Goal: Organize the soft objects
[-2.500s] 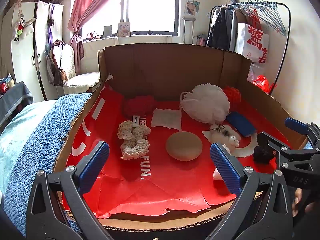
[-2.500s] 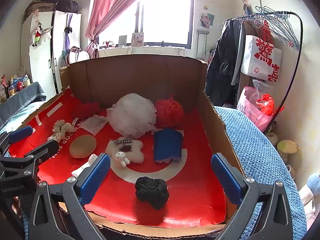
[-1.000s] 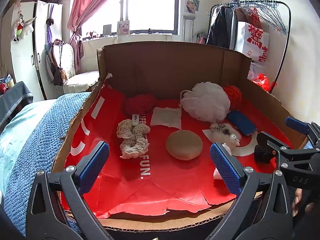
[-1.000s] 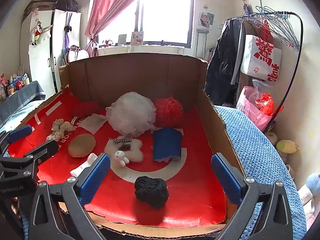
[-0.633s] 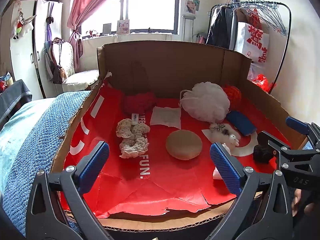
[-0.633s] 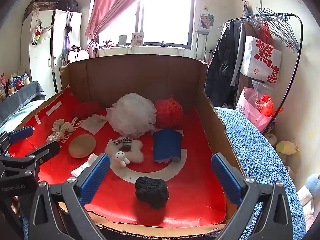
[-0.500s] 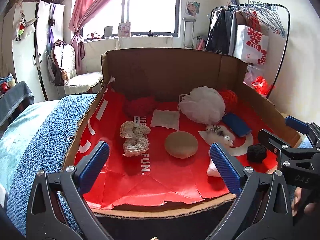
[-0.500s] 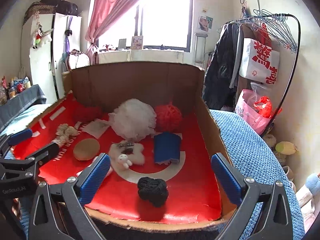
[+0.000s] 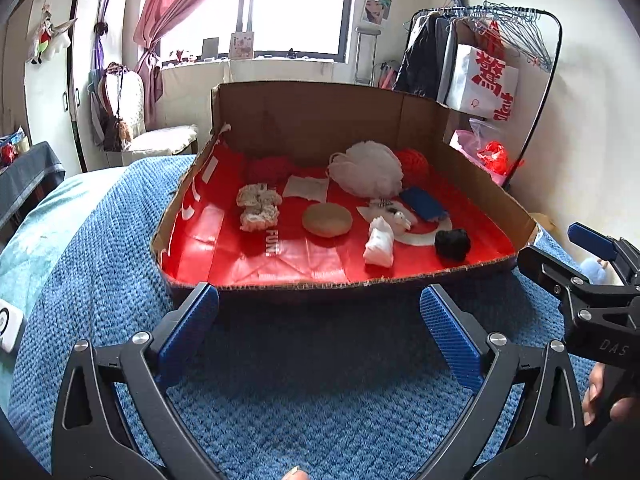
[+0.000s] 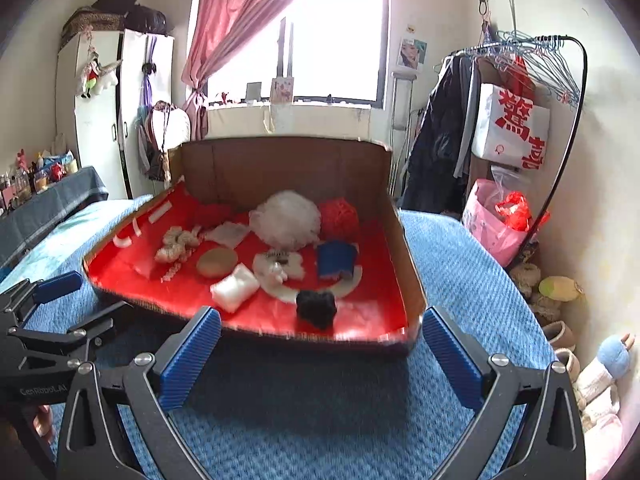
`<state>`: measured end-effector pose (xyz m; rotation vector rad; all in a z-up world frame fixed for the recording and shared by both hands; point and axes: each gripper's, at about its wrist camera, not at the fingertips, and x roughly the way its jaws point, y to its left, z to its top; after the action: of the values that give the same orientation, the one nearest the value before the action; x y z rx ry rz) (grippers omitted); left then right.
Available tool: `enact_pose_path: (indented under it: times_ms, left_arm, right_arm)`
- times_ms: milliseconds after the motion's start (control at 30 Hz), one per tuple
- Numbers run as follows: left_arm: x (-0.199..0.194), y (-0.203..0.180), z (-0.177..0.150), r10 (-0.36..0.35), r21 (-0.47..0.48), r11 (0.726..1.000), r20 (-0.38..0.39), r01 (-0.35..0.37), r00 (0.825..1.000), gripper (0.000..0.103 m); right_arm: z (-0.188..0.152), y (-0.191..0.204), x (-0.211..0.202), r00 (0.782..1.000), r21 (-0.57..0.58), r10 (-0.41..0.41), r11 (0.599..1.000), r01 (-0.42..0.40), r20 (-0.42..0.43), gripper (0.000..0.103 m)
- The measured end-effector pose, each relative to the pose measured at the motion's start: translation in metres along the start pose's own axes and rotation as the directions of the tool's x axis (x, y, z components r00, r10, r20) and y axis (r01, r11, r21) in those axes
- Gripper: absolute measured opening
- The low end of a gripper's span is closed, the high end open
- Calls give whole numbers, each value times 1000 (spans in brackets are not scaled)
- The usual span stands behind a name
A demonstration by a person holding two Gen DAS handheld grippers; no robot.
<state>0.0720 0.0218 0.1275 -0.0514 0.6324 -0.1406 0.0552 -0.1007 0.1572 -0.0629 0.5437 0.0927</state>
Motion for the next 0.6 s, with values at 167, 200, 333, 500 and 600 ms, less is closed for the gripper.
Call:
enact_pose_path:
  times_ms: [167,200,333,500,600]
  left_arm:
    - [8,0,-22,14,-19,1000,-85,-16,996,103]
    - [11,0,-25,22,-19,1000,-101,-24,995,103]
    - [20,0,-33,53,-2,999,-150,-54,987,103]
    - [31,0,-36,59,12,998,-206,-58,977,103]
    - [40,-2,-37,68,22,998,-247,-65,967,103]
  right_arm:
    - [-25,5,4,995,-12,-12,1000,11,-98,103]
    - [-30,6,7,993,-15,-16,1000,15,-117,103]
    - [-46,4,21,979,6,-4,1000,5,-205,103]
    - [-61,0,33,961,36,-23,999,34,-276,103]
    - [-65,-2,41,949,36,-38,998,52,-312,103]
